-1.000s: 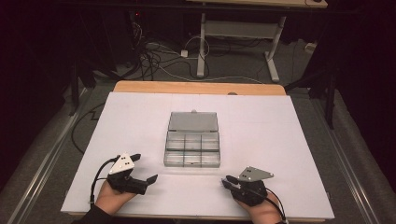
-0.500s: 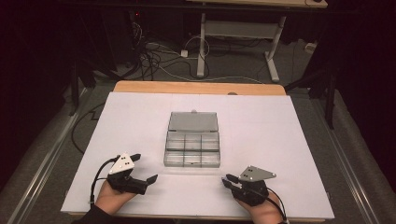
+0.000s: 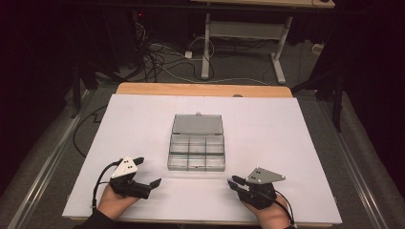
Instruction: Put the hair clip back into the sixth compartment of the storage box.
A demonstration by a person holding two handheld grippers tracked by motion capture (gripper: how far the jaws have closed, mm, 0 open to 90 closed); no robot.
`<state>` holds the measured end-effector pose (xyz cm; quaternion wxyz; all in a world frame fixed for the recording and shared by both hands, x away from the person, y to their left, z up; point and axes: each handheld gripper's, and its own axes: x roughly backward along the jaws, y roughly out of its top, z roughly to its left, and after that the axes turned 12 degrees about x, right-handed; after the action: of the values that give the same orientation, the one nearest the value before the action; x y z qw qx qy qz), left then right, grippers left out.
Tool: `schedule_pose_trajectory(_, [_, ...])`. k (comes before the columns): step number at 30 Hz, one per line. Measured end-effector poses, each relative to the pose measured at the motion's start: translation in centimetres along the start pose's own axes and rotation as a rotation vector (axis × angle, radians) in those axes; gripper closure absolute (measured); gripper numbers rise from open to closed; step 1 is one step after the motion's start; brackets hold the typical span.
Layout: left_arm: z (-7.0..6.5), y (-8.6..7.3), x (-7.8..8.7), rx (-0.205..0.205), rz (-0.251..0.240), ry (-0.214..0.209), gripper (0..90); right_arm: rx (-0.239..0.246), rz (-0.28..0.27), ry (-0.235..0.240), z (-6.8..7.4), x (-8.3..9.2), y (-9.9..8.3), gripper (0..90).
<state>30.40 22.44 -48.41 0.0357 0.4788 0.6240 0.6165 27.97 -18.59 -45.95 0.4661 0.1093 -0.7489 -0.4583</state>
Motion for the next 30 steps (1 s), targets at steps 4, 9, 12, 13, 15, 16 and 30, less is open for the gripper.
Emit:
schedule_pose_trajectory(4, [0.0, 0.0, 0.0, 0.0, 0.0, 0.0, 0.0, 0.006, -0.005, -0.001, 0.0, -0.1, 0.4, 74.0])
schedule_pose_trajectory(9, [0.0, 0.0, 0.0, -0.001, 0.002, -0.002, 0.0, 0.012, -0.016, -0.001, -0.1, -0.2, 1.0, 74.0])
schedule_pose_trajectory(12, [0.0, 0.0, 0.0, -0.002, 0.003, -0.002, 0.0, 0.014, -0.019, 0.0, -0.2, -0.3, 1.3, 74.0])
schedule_pose_trajectory(13, [0.0, 0.0, 0.0, -0.002, 0.003, -0.002, 0.0, 0.013, -0.018, -0.002, -0.1, -0.4, 1.4, 74.0])
schedule_pose_trajectory(15, [0.0, 0.0, 0.0, -0.002, 0.002, -0.003, 0.0, 0.016, -0.019, -0.001, -0.2, -0.5, 1.6, 74.0])
schedule_pose_trajectory(16, [0.0, 0.0, 0.0, -0.003, 0.002, -0.003, 0.0, 0.015, -0.021, 0.001, -0.2, -0.6, 1.7, 74.0])
schedule_pose_trajectory(30, [0.0, 0.0, 0.0, -0.006, 0.001, -0.004, 0.0, 0.024, -0.025, -0.003, -0.7, -1.0, 2.7, 73.9])
